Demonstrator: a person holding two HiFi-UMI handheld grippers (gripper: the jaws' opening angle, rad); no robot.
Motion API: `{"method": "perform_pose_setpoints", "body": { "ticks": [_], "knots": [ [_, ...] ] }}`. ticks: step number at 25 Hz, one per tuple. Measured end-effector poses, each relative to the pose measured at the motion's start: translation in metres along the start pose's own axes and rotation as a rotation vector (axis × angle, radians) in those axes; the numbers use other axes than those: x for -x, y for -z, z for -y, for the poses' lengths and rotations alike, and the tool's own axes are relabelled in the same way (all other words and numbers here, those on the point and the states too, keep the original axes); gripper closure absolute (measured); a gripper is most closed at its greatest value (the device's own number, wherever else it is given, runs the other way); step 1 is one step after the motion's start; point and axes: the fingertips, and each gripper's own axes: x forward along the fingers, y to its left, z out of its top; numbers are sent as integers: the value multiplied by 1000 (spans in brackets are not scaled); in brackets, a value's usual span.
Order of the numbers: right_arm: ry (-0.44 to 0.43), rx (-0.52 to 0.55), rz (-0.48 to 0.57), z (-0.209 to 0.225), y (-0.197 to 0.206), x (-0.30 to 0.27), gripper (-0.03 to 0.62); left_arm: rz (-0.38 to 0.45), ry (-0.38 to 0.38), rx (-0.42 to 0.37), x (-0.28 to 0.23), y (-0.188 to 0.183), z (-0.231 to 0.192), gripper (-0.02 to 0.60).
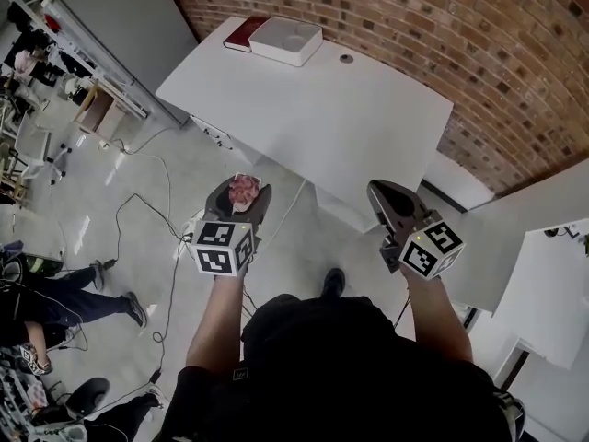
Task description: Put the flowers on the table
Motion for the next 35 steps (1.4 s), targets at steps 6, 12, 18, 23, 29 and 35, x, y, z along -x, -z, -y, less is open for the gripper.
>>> {"method": "perform_pose_setpoints", "body": {
  "ticks": [6, 12, 18, 23, 29, 35],
  "knots": [
    [-1, 16, 25, 17, -18, 2, 588, 19, -4, -16, -15, -21, 3, 308],
    [8, 34, 26, 30, -29, -11, 588, 56, 22, -26, -42, -41, -1, 308],
    [38, 46, 14, 52, -35, -43, 588, 78, 78, -32, -90, -61, -17, 308],
    [84, 36, -5, 86, -39, -89, 588, 70, 130, -28, -142, -76, -46, 308],
    [139, 47, -17, 119, -63, -153, 588, 34, 198, -39, -201, -90, -88, 308],
    [206, 38, -32, 143, -70, -209, 588, 10, 253, -40, -244, -95, -130, 308]
  ]
}}
